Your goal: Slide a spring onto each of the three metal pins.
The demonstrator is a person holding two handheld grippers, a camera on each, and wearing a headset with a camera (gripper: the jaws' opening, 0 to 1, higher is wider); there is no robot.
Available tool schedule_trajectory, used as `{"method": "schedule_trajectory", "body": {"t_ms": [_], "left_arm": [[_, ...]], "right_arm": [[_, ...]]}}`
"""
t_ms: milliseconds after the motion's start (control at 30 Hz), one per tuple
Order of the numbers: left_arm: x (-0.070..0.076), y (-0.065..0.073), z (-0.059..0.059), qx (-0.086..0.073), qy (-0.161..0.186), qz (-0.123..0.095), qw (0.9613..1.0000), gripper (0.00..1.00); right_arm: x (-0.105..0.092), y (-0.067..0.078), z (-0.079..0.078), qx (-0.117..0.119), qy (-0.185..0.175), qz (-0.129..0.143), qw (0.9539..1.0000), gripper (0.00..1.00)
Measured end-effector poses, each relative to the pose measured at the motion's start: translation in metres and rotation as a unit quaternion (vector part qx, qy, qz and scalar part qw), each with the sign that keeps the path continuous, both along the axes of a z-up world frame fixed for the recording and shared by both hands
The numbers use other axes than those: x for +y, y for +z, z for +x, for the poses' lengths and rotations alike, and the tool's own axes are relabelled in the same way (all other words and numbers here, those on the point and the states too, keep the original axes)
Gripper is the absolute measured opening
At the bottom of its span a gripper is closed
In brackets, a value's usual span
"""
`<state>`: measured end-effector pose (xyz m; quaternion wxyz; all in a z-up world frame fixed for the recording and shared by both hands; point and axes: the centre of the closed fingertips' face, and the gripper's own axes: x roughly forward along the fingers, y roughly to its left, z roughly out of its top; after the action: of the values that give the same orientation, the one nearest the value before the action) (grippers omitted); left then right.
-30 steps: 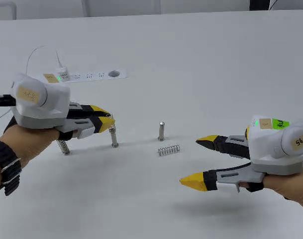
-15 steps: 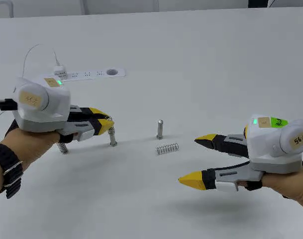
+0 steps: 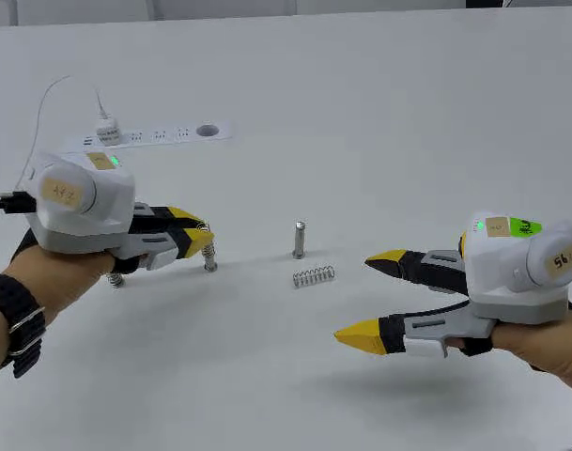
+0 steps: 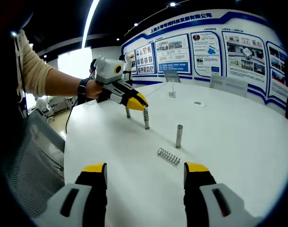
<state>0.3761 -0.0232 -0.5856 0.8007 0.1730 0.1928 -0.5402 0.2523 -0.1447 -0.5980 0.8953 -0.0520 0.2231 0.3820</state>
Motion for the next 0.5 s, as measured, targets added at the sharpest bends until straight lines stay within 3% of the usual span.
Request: {"method": "schedule_trajectory", "body": {"t_ms": [500], "left_arm": [[-0.0017,-0.0075,0.0001,-0.001,0.001,0.004,1.0000,0.10]], "right_arm": [[-0.0002,-0.0022,-0.0004,0.004,-0.002,0.002,1.0000,0.66]]}}
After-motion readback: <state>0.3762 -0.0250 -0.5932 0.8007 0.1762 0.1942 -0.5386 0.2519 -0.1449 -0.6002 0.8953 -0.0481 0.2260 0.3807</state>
